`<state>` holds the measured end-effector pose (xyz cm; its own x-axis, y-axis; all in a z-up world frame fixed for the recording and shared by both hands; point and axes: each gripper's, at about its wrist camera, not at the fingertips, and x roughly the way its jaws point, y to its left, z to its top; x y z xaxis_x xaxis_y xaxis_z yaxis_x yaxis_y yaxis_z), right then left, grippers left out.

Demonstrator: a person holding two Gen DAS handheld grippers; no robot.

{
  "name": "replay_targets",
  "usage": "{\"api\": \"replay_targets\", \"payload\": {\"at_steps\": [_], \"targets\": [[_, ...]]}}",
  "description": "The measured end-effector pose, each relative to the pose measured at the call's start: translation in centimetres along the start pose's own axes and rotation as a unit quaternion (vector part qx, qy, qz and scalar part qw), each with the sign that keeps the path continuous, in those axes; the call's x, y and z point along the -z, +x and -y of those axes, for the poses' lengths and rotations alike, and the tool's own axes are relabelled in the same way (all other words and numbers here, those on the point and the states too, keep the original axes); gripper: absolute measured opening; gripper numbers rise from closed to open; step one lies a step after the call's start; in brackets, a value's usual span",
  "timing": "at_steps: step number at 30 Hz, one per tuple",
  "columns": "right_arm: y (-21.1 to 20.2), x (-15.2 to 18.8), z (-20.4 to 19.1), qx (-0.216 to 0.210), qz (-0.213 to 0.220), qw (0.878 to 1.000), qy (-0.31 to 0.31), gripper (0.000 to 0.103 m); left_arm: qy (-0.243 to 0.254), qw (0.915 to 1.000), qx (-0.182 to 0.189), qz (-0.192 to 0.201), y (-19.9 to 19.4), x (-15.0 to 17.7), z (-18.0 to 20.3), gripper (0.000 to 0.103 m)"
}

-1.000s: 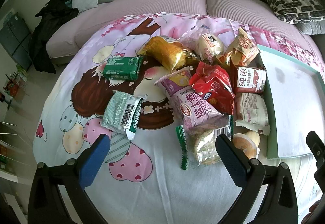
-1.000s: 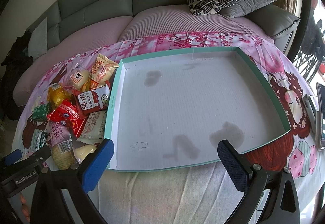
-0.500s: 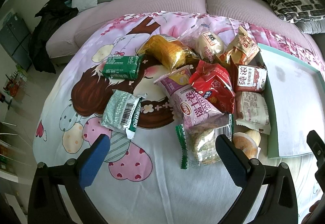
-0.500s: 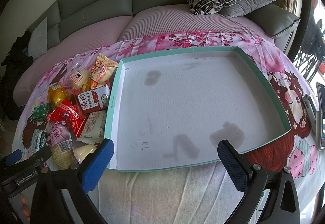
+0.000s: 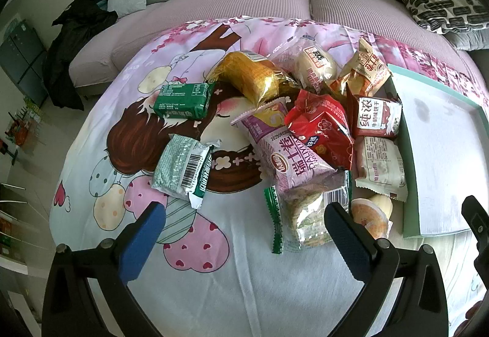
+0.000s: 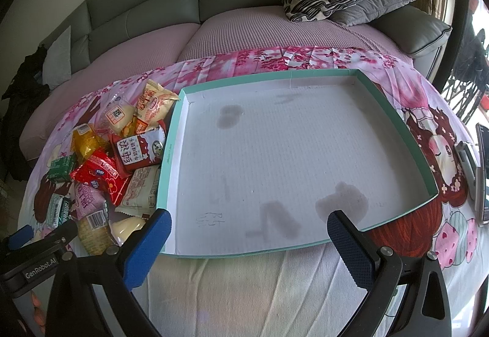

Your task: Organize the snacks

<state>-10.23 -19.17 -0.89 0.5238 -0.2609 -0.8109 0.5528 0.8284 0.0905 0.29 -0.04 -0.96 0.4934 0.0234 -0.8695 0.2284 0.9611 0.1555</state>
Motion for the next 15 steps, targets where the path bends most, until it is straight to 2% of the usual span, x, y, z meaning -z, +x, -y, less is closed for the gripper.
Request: {"api": "replay_targets", "payload": {"at_steps": [10, 15], "targets": [[-0.1, 0.1, -0.2, -0.002, 0.0, 1.0, -0.002, 0.103, -0.003, 1.0, 0.0, 0.002, 0.0, 0.1, -0.1, 0.103], [0.2, 0.5, -1.7, -0.043, -0.009, 0.999, -0.02, 0.103, -0.061, 0.9979, -0.014, 0.015, -0.2, 0.0, -2.6, 0.103]]}}
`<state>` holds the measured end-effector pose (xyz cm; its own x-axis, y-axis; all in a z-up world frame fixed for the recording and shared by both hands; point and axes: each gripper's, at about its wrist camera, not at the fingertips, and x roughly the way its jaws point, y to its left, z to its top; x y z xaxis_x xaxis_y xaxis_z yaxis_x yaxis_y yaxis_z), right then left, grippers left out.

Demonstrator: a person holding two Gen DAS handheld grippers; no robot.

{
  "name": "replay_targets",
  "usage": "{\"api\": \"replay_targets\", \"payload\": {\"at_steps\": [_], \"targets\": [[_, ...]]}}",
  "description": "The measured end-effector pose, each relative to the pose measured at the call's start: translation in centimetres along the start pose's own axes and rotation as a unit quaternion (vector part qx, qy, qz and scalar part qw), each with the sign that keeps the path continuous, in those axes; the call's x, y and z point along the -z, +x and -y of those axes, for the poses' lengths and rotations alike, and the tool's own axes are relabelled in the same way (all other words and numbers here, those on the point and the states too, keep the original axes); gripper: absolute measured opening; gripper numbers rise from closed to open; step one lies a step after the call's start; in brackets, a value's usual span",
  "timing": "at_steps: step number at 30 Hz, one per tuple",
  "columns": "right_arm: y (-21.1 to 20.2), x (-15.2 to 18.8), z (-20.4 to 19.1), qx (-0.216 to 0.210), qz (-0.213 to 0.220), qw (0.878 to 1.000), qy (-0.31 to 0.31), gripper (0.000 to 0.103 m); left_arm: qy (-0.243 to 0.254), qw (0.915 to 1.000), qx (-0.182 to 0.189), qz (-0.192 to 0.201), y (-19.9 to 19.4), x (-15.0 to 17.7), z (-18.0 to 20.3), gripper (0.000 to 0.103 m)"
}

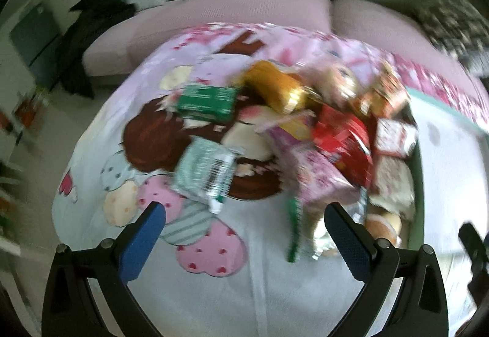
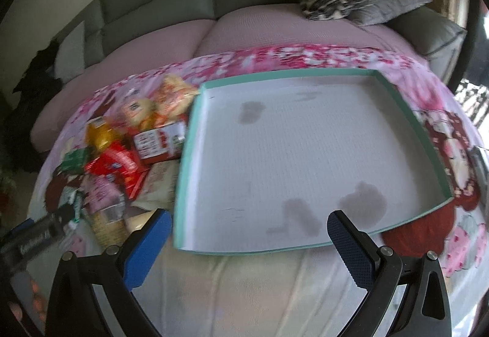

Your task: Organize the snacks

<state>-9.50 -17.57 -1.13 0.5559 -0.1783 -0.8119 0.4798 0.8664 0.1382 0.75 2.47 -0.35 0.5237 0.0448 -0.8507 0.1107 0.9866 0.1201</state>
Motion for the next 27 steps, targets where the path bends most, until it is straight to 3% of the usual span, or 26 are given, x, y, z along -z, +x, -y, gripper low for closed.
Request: {"api": "replay_targets", "payload": {"at_steps": [5, 14, 22, 27], "targets": [[0.2, 0.5, -3.0, -0.036, -0.006, 0.998, -0.042, 0.103, -0.041, 0.9991, -0.003, -0.005, 0.6, 0.0, -2.8, 0.103], [0.3, 1.4, -7.0, -0.086, -0.007, 0.992, -0.09, 0.102, -0.076, 0.9965, 0.033, -0.015, 1.0, 0.0, -4.9, 0.103], [1.5, 1.6, -8.5, -0.13, -0.029, 0.986, -0.097, 0.067, -0.092, 0.9942, 0.05, -0.022, 1.6, 0.1, -6.0, 0.103], [2.5, 1.7, -8.9, -0.133, -0.043, 0.985, -0.102, 0.05, -0.085, 0.994, 0.066, -0.02, 1.5, 0.0, -5.5, 0.103]]}}
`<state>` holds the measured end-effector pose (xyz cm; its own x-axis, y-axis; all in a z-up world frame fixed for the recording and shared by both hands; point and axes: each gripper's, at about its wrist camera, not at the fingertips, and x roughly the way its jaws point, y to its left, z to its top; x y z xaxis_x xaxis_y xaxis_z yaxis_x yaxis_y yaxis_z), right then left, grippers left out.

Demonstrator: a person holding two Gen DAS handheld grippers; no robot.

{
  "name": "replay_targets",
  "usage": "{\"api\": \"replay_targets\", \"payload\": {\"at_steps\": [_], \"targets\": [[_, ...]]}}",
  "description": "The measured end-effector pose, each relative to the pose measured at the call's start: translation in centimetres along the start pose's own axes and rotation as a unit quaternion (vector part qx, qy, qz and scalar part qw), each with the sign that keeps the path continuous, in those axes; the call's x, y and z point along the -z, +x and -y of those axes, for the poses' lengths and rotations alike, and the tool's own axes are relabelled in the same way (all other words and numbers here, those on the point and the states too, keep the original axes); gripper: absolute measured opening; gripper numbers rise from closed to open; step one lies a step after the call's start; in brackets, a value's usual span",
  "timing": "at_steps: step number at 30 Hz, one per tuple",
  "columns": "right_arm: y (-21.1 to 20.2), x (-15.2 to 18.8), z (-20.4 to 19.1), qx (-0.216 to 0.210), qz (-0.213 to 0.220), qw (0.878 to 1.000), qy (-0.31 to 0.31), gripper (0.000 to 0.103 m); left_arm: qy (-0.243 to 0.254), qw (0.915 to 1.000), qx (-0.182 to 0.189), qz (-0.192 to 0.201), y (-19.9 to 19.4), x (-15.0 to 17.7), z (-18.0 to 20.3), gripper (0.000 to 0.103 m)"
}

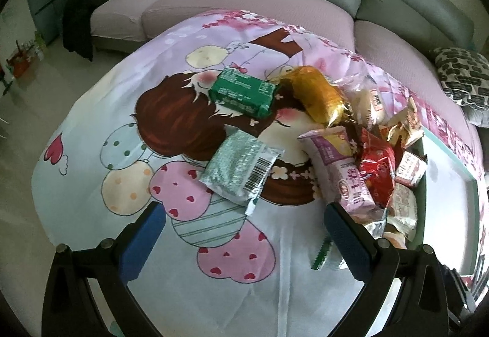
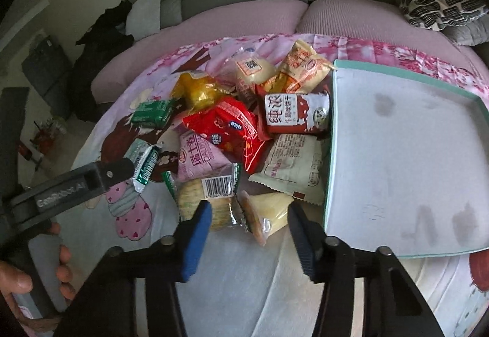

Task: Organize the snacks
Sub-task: 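Grasp the yellow pudding cup with the right gripper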

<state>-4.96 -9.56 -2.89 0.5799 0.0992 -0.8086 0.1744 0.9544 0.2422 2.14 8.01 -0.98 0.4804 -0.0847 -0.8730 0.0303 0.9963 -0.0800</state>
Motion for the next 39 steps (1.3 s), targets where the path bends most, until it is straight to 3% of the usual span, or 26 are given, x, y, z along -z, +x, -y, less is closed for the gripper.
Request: {"api": "replay_targets", "payload": {"at_steps": [18, 28, 39], "targets": [[2.7, -0.8, 0.4, 0.036, -0.031, 0.999, -0.01, 0.048, 0.009, 0.9998, 0.013, -0.008, 0.5, 0.3, 0.3, 0.103], [2.9, 0.4, 0.4, -0.003, -0.057, 0.998, -0.002, 0.047, 0.015, 0.9998, 0.013, -0.009, 0.6, 0.4, 0.5, 0.103], [3.3, 0.3, 0.6, 0.006, -0.058, 0.998, 0.002, 0.045, 0.024, 0.9996, 0.012, -0.011, 0.7, 0.5, 0.9, 0.103]]}}
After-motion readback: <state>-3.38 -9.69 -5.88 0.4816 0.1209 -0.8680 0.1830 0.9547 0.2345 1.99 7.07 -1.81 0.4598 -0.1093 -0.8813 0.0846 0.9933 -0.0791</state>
